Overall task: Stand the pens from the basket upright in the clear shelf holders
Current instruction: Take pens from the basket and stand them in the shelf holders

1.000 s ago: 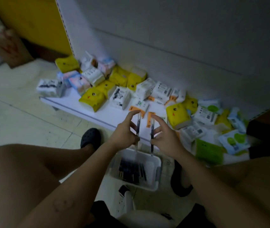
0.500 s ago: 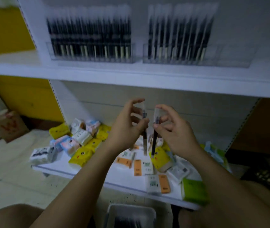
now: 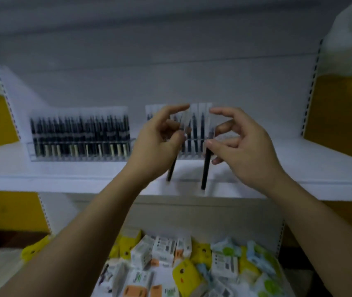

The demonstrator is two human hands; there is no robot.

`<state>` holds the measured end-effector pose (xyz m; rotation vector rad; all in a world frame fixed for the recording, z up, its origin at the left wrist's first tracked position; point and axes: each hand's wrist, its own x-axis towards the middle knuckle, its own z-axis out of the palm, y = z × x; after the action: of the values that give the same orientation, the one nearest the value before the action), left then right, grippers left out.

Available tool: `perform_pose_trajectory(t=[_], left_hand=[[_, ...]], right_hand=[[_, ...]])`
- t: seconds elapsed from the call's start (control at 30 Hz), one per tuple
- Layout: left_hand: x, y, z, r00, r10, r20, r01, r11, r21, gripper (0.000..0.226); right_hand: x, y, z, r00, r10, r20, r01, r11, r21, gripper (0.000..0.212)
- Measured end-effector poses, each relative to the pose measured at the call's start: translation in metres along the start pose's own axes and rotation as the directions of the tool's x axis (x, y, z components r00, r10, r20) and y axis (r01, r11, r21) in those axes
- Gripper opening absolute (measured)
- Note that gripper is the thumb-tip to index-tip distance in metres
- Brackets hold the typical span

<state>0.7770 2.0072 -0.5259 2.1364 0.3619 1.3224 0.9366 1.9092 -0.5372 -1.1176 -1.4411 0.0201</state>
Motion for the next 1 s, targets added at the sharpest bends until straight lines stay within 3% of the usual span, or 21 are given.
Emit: perform_pose_trajectory(t=[0.2,0.47,0.73,1.0], left_hand=[[0.059,0.013,0.021,1.000,-0.027,0.012,0.028,0.997,-0.070,0.035],[0.126,0.008,0.047,0.997,0.072,0.023,-0.073,0.997,0.035,0.040],[0.172,-0.014,0.072,0.993,0.110,0.044,-0.117,0.964,0.238,0.036],[0.180,-0.031,0.079,0.991,0.076,0.108,-0.107,0.944,0.313,0.035]], right_hand=[[0.057,0.010,-0.034,0.996,-0.064,-0.067,0.057,0.993,-0.104,0.042],[0.120,0.039,-0.069,0.984,-0.112,-0.138,0.074,0.965,-0.253,0.040],[0.160,0.083,-0.067,0.994,-0.029,-0.106,0.003,0.972,-0.234,0.040],[0.154,0.115,-0.064,0.986,0.061,-0.155,-0.067,0.997,-0.030,0.038]])
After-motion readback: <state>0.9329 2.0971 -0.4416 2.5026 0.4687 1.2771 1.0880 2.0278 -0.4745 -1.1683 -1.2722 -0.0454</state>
